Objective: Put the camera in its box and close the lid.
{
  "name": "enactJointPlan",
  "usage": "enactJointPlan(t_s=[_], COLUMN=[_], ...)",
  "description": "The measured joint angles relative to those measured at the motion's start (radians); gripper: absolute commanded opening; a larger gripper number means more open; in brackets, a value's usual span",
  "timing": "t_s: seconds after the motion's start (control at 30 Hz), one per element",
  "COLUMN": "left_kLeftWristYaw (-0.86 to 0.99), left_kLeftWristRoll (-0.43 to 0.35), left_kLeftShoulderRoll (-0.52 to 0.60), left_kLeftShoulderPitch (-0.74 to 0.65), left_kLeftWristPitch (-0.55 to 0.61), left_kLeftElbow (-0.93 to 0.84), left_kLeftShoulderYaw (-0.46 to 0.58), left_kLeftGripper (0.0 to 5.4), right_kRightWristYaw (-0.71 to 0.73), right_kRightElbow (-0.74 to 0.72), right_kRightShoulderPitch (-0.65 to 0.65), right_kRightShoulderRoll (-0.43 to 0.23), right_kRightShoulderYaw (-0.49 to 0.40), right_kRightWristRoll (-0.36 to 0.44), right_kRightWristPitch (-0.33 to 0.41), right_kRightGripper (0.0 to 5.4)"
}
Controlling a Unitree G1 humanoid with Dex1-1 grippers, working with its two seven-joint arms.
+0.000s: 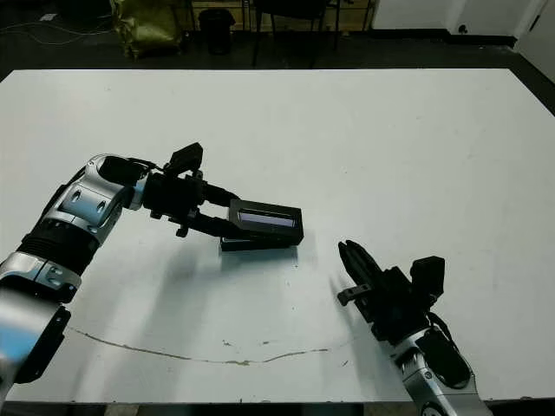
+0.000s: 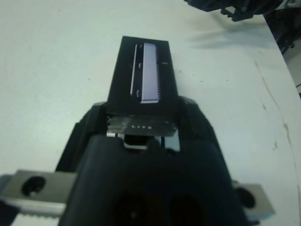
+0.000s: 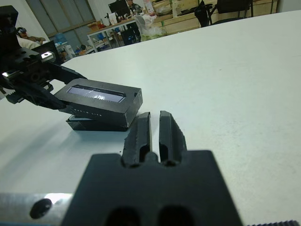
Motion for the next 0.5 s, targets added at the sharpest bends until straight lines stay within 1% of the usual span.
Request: enactJointPlan(t_s=[0.23,0.4,0.5], left_kLeftWristYaw=[0.006,0.009,0.009], left_kLeftWristRoll=[0.006,0.006,0.021], left_kLeftShoulderRoll=[0.002,0.003,0.007], left_kLeftShoulderPitch=[0.000,0.000,0.004], left_kLeftWristPitch=[-0.003,-0.001,0.000], left_kLeftElbow=[-0.001,-0.001,0.004], left_kLeftShoulderYaw=[-0.006,-0.007,-0.010], left_kLeftGripper=[2.25,2.25,2.25], right_kRightWristYaw=[-0.015,-0.008,-0.007], right_kRightElbow=[-0.017,-0.012,-0.012], right_kRightShoulderPitch=[0.002,0.002,0.002], right_kRightShoulderRoll=[-0.001,-0.001,-0.002], right_kRightShoulderYaw=[0.001,-0.001,-0.001], right_kRightWristRoll=[-0.011,-0.002,-0.003], right_kRightWristPitch=[0.008,0.007,0.007], right_kRightGripper=[0.00,0.00,0.00])
